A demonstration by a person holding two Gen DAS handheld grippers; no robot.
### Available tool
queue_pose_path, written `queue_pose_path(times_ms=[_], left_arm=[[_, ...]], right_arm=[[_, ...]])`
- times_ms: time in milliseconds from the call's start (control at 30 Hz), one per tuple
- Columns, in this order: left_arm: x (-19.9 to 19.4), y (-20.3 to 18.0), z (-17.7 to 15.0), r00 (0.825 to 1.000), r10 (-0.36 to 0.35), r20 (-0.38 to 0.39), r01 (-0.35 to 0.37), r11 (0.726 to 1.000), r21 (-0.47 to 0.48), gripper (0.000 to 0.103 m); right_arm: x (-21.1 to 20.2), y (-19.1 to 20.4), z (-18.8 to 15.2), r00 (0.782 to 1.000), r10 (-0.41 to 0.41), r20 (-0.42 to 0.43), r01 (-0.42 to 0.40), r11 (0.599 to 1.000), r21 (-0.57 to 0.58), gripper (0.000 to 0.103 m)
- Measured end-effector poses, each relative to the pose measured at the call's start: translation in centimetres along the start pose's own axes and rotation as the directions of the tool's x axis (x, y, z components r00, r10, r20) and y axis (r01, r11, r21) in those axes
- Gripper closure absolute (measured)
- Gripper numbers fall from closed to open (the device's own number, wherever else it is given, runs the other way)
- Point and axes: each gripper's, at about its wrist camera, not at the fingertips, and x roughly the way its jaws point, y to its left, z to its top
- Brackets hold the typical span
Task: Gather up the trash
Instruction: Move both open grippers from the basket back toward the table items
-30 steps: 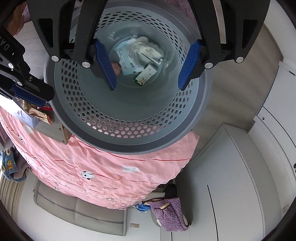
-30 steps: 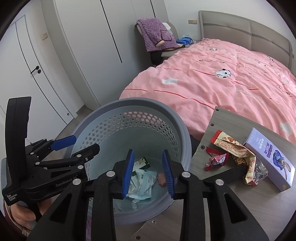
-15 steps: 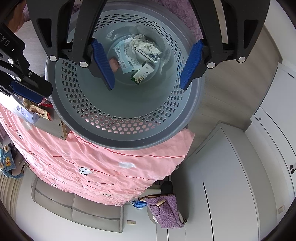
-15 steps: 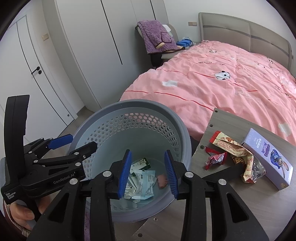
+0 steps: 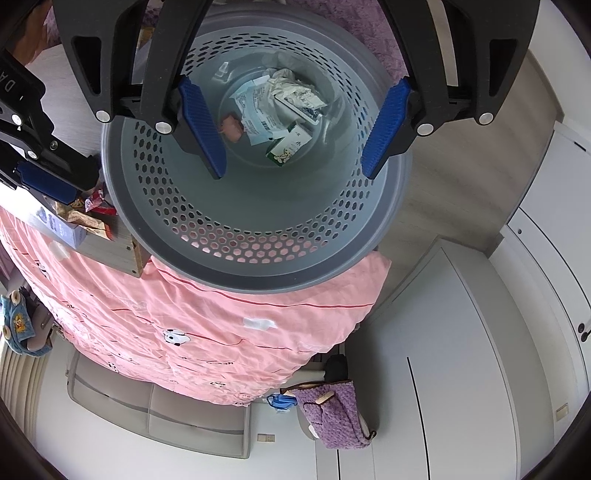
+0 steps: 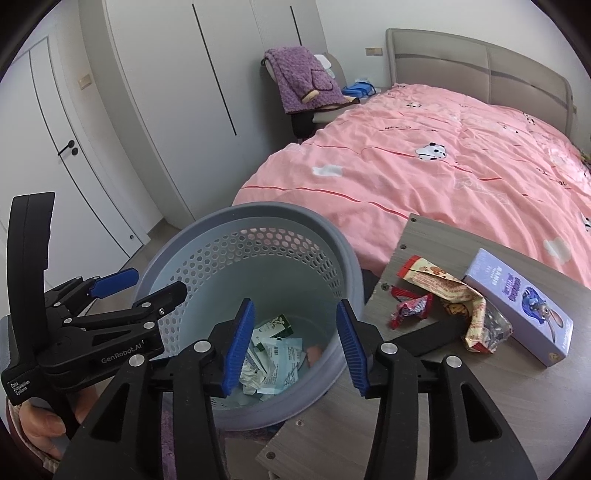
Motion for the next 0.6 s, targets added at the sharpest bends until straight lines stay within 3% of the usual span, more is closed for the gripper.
queue_pose_path(times_ms=[600], left_arm=[[-1.0, -4.3, -0.5, 0.998, -0.066, 0.001, 0.066, 0.996, 0.062, 0.03]], right_arm=[[-3.6, -6.4, -2.6, 0.991, -0.134, 0.013, 0.132, 0.984, 0.121, 0.045]])
